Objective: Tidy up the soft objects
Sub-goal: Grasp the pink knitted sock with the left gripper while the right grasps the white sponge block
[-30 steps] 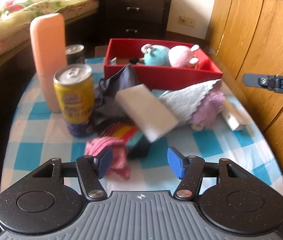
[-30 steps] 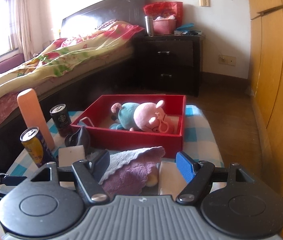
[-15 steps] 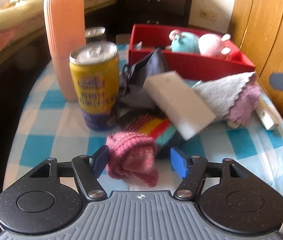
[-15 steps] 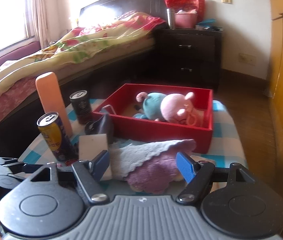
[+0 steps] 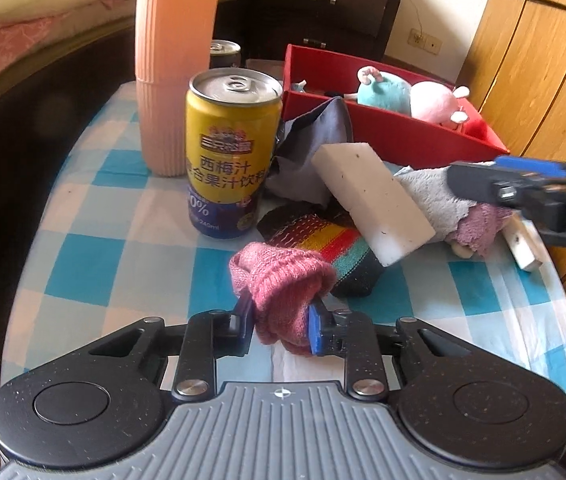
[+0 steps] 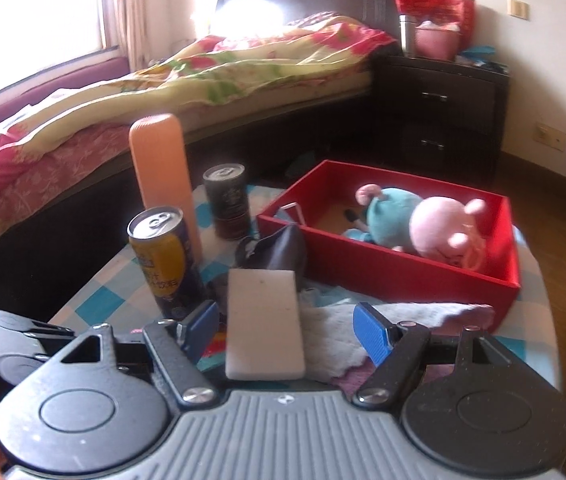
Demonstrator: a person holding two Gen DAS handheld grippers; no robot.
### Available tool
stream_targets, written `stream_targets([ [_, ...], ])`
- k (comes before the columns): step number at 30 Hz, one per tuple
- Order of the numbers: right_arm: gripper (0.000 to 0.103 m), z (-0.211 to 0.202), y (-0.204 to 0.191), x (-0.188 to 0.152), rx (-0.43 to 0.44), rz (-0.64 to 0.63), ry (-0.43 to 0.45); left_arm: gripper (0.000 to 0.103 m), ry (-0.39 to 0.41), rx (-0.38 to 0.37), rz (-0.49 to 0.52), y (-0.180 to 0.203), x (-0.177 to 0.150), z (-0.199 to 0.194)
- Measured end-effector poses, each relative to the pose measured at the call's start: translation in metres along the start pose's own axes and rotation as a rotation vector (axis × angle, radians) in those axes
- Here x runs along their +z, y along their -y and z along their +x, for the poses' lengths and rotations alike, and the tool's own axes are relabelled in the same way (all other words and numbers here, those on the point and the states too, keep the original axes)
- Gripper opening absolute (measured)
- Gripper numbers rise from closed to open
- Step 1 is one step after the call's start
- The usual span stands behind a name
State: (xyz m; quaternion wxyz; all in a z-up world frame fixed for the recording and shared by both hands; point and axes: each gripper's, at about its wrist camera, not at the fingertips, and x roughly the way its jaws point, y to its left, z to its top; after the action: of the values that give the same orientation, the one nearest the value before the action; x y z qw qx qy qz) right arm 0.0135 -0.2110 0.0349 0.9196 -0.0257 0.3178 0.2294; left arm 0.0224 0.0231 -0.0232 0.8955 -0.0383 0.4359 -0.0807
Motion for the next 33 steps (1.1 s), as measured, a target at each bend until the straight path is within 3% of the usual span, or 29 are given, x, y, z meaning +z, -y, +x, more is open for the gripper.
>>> stream_targets([
  [14,0.052,0.064,-0.015,0.005,0.11,0.019,-0.078,0.027,-0.002,-0.037,0.005,-0.014,-0.003,-0.012],
  [19,0.052,0.078,-0.011,0.001,0.098,0.055,-0.122,0.027,0.007,-0.042,0.01,-0.014,-0.001,-0.014],
  [24,0.052,0.076,-0.006,0.003,0.056,0.062,-0.108,0.027,-0.006,-0.045,0.008,-0.015,-0.003,-0.011],
  [31,0.052,0.095,0.0,-0.005,0.07,0.086,-0.178,0.027,-0.013,-0.047,0.013,-0.013,-0.003,-0.009],
  [33,0.048,0.096,-0.001,-0.006,0.072,0.082,-0.185,0.028,-0.015,-0.046,0.01,-0.014,-0.003,-0.008],
])
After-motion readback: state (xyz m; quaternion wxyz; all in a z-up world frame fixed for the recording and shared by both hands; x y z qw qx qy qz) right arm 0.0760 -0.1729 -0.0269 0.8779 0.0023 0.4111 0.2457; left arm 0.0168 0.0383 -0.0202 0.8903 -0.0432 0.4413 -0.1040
